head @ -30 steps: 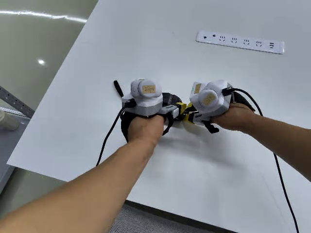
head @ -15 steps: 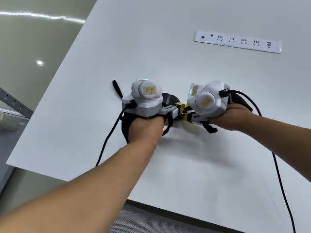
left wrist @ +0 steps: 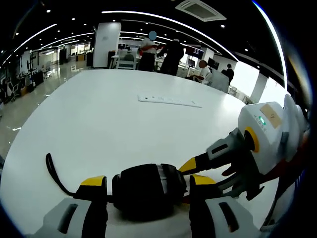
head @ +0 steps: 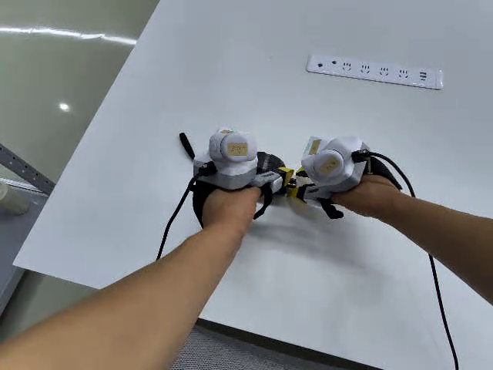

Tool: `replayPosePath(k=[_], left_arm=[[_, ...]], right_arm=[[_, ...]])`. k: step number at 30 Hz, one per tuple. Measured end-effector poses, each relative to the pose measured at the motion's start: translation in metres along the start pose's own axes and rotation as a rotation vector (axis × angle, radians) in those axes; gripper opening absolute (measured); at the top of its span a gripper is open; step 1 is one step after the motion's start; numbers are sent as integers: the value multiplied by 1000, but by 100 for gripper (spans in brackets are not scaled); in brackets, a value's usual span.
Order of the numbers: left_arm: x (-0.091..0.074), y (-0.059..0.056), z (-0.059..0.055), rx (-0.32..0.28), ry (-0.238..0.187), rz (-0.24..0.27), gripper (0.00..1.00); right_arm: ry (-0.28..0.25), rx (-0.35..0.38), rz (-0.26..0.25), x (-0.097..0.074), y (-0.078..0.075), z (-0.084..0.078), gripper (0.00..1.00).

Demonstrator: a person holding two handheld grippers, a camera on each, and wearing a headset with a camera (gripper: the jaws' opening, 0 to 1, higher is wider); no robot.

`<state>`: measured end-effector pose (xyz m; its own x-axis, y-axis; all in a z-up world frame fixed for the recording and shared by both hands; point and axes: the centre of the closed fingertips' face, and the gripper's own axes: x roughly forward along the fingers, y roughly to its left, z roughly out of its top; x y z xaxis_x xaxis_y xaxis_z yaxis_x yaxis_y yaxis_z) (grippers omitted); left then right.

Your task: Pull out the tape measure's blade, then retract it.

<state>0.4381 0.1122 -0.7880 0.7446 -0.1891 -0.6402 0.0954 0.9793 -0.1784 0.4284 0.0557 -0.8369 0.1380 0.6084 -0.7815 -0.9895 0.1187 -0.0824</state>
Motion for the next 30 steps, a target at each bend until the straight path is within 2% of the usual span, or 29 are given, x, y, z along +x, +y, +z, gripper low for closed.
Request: replayPosePath(k=[5, 12, 19, 30], left_arm=[[-5, 2, -4, 26, 15, -12, 67], [-11, 7, -6, 63, 27, -19, 69], [-19, 9, -9, 99, 37, -27, 75], [-38, 9, -25, 166, 56, -39, 78]], right_arm=[[-14, 36, -6, -1, 3, 0, 27], [-48, 107, -19, -9, 5, 2, 36], [-86, 167, -38, -25, 8, 5, 42], [-144, 232, -62, -54, 20, 6, 53]])
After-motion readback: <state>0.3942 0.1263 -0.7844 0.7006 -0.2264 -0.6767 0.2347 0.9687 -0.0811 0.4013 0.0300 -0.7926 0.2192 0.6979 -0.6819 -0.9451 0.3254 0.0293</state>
